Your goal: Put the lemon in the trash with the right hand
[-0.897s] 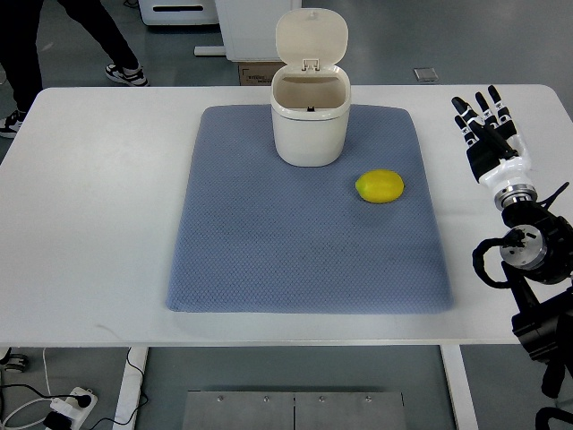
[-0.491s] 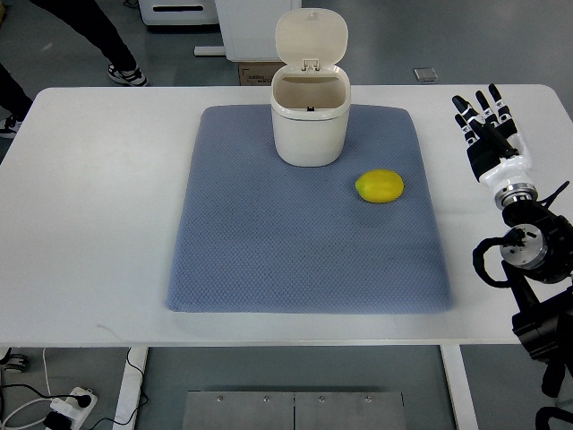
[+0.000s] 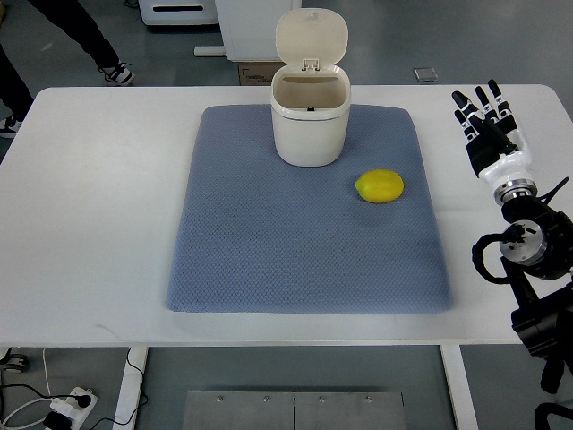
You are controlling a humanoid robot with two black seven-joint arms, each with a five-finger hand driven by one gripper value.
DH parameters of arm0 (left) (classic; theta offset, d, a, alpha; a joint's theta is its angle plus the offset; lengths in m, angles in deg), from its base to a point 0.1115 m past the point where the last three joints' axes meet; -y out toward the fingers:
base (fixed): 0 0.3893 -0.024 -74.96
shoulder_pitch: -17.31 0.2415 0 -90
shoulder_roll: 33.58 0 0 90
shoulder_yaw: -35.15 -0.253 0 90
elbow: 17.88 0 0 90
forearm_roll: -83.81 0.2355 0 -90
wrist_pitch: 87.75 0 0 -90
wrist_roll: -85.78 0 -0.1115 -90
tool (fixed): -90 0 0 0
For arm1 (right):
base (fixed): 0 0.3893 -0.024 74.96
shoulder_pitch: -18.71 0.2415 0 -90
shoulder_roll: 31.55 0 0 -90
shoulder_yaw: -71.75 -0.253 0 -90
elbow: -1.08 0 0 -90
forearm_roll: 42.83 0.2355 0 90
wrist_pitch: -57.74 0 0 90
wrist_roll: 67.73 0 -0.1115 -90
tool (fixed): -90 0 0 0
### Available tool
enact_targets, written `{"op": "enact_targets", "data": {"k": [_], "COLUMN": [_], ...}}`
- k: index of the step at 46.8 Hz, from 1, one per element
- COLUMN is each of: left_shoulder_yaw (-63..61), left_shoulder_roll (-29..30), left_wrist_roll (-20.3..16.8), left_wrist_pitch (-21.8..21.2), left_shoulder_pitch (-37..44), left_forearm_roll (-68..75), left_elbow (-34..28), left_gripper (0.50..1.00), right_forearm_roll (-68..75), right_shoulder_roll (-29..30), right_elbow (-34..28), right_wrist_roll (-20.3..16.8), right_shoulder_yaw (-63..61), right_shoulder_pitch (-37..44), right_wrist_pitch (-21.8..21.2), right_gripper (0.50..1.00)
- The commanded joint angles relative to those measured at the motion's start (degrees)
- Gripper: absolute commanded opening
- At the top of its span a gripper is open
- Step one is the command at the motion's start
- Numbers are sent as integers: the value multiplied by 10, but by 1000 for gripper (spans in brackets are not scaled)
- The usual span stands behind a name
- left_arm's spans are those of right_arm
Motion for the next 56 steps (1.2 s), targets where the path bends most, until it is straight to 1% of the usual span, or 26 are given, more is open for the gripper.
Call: {"op": "enact_targets", "data": {"k": [1, 11, 18, 41, 47, 56], "left_shoulder_yaw": [0, 0, 0, 0, 0, 0], "left_shoulder_roll": [0, 0, 0, 0, 0, 0], "left_wrist_roll": [0, 0, 0, 0, 0, 0], "left_wrist_pitch": [0, 0, 0, 0, 0, 0], "left_shoulder_pitch": [0, 0, 0, 0, 0, 0], "left_forearm_roll": [0, 1, 0, 0, 0, 0], "left_elbow": [0, 0, 0, 0, 0, 0], "left_gripper": [1000, 1000, 1000, 1000, 1000, 1000], "right_forearm_roll": [11, 20, 19, 20, 20, 20], "right_shoulder_roll": [-1, -7, -7, -6, -10, -43], "right_elbow": [0, 2, 2, 2, 2, 2], "right_wrist_roll": [0, 4, 17, 12, 12, 10], "right_shoulder_yaw": [0, 0, 1, 2, 18, 34], "right_shoulder_pitch": [1, 3, 3, 6, 7, 6], "right_wrist_pitch": [0, 0, 0, 0, -2, -9], "right_gripper": [1000, 1000, 1000, 1000, 1000, 1000]}}
